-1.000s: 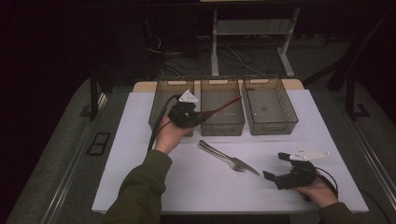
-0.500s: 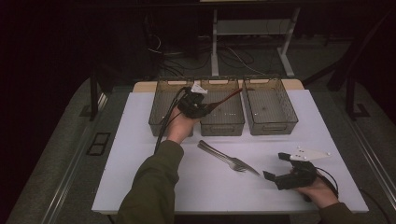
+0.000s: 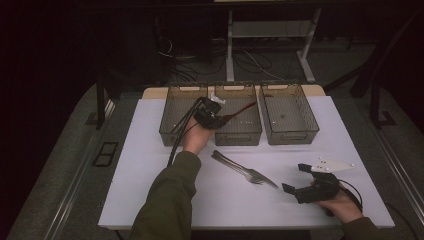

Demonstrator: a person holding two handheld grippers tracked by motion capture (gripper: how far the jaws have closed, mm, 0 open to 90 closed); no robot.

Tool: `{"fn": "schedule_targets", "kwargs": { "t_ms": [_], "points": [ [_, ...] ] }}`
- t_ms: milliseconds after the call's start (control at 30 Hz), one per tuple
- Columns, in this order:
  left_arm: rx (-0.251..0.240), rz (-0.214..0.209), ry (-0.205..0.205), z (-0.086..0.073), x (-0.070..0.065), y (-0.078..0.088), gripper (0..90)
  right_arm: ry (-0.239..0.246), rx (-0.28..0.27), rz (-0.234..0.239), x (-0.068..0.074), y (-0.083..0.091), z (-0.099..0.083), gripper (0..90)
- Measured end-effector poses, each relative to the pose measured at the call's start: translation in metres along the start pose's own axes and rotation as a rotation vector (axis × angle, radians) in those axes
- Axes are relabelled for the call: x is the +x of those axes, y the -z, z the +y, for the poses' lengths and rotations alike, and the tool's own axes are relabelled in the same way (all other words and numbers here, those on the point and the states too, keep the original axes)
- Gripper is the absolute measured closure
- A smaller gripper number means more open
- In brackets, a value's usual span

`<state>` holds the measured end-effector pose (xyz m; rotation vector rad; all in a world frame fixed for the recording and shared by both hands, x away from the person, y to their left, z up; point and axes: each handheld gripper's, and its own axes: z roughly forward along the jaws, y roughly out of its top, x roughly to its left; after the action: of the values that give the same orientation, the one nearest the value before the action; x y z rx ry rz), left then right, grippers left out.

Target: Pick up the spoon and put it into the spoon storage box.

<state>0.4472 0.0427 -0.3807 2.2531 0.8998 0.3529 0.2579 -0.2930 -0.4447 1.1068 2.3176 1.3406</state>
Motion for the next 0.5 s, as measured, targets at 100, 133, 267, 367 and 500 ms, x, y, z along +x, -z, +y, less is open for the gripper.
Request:
{"fn": "schedule_targets", "kwargs": {
  "t_ms": [100,133,267,367,500],
  "points": [
    [0.004,0.001,-0.001,0.0,-0.0018,-0.0022,77.8,0.0,-0.001,0.0,0.0001,0.0003,0.0,1.8],
    [0.007,-0.001,-0.003,0.0,-0.0022,-0.0026,77.7,0.0,-0.001,0.0,0.0001,0.0004,0.0,1.8],
    [0.017,-0.007,0.004,-0.0002,-0.0051,-0.0053,77.9,0.0,-0.001,0.0,0.0,0.0005,0.0,1.7],
    [0.016,-0.014,-0.004,0.0003,-0.0055,-0.0057,77.8,0.0,-0.001,0.0,0.0,0.0004,0.0,1.7],
    [0.001,-0.021,0.003,0.0012,-0.006,-0.0048,73.7,0.001,-0.001,0.001,0.0,0.0005,0.0,1.8]
  ]
}}
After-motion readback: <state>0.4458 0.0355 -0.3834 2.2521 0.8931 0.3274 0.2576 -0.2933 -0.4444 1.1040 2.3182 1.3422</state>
